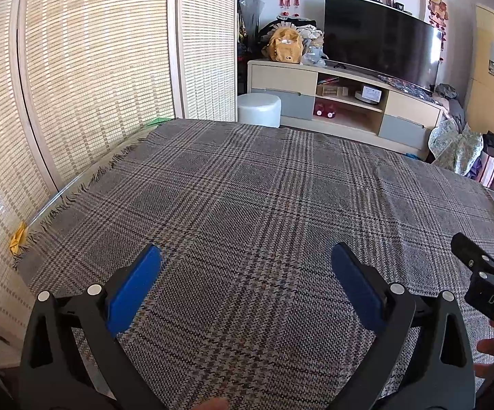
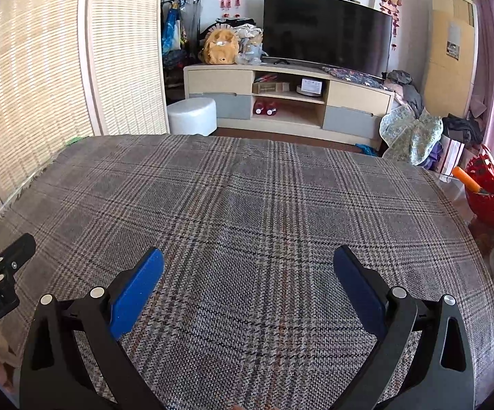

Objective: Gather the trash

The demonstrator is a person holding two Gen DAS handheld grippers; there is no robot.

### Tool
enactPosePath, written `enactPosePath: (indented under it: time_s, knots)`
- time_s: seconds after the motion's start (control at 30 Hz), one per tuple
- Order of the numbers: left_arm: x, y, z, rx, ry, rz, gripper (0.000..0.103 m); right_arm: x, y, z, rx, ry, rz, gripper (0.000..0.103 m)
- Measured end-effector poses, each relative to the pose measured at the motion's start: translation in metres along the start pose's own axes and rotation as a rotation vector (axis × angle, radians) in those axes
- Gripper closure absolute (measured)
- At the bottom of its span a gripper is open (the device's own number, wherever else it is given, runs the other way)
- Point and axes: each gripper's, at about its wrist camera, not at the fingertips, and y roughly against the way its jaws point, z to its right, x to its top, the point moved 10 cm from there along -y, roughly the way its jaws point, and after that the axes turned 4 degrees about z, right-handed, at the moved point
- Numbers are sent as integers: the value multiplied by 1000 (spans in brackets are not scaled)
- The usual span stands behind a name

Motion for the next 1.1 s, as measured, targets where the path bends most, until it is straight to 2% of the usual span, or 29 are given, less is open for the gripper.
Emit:
enactPosePath:
  time_s: [0.3,0.63,0.97,1.1]
  knots:
    - [3,4,4,5,-4,-3,8,-1,1,1,7,-3,-15,3]
    - [-2,-8,6,-32,0,-31,8,-4,-7,-4,-4,7,-27,3]
    - [1,-33,-3,-14,16,-41,8,-14,-42,-9,-3,-4,-94,3]
    - [2,-52,-5,-25,40,-71,8,-14,-60,-19,12,-16,-121,3]
